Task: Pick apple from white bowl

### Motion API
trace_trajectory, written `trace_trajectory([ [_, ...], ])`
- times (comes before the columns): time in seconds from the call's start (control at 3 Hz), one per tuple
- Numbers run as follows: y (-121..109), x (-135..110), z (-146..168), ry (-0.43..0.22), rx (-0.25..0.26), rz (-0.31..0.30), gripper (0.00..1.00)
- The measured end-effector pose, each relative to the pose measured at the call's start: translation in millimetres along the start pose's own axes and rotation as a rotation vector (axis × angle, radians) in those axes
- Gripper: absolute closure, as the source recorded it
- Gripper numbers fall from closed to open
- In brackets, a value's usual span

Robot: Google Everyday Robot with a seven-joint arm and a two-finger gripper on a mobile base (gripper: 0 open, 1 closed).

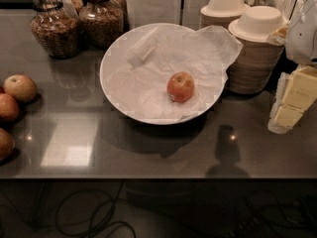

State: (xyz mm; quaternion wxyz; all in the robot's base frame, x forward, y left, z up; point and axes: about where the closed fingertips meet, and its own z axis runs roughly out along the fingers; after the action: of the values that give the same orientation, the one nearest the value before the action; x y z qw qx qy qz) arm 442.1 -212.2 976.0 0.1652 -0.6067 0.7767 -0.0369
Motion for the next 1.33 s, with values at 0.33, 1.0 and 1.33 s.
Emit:
trace_trajectory([
  [0.33, -0.1, -0.1, 0.2, 0.000, 0.000, 0.000, 0.00],
  [1.0, -34.1, -36.4, 52.9, -0.082, -0.005, -0.019, 0.00],
  [1.33, -53.2, -60.9, 75.4, -0.110, 0.000, -0.053, 0.00],
])
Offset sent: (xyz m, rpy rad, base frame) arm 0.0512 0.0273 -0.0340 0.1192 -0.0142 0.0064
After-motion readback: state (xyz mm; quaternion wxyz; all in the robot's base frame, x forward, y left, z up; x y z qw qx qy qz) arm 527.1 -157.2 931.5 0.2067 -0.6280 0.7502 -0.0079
